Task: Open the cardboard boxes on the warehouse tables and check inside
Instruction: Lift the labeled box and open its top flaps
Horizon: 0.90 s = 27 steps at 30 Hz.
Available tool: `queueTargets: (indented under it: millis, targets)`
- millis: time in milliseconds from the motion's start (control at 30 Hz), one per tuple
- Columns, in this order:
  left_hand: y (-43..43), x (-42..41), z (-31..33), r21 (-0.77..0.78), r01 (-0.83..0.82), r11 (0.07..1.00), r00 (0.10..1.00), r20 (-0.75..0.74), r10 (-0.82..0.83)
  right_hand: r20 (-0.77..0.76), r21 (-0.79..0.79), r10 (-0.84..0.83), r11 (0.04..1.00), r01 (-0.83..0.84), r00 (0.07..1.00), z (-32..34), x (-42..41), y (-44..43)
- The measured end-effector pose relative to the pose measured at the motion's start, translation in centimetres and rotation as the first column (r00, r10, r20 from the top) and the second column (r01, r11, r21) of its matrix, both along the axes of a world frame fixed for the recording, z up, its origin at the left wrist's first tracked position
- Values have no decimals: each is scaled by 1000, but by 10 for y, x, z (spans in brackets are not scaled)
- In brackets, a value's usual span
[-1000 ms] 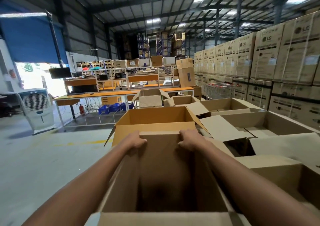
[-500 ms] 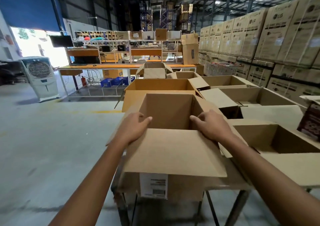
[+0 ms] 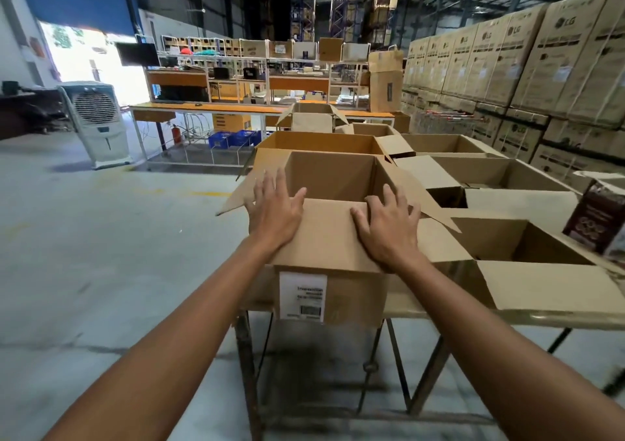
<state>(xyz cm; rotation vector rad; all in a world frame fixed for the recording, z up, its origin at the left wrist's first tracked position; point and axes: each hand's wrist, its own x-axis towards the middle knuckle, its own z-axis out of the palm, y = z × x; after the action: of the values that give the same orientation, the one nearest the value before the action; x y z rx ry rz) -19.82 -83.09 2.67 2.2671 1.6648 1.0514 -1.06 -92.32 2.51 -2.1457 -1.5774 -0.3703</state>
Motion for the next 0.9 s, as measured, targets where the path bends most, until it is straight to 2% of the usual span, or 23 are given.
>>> queueTargets:
  millis: [233, 333, 500, 667, 900]
  targets:
    - [-102, -40, 5, 10, 6, 1000, 1000, 10, -6, -262, 287, 224, 947, -146, 939, 7, -47, -79]
    - [-154, -65, -12, -58, 4, 998, 991, 137, 4, -352, 362, 348, 907, -216, 869, -9, -72, -116]
    - [-215, -121, -54, -71, -44, 997, 969, 241, 60, -472, 315, 455, 887, -338, 755, -57, -122, -154]
    - [-243, -182, -106, 6, -122, 992, 940, 322, 114, -611, 272, 518, 847, -456, 598, -109, -186, -159]
    - [-221, -272, -169, -149, -239, 959, 900, 338, 277, -705, 225, 524, 805, -549, 479, -163, -279, -108]
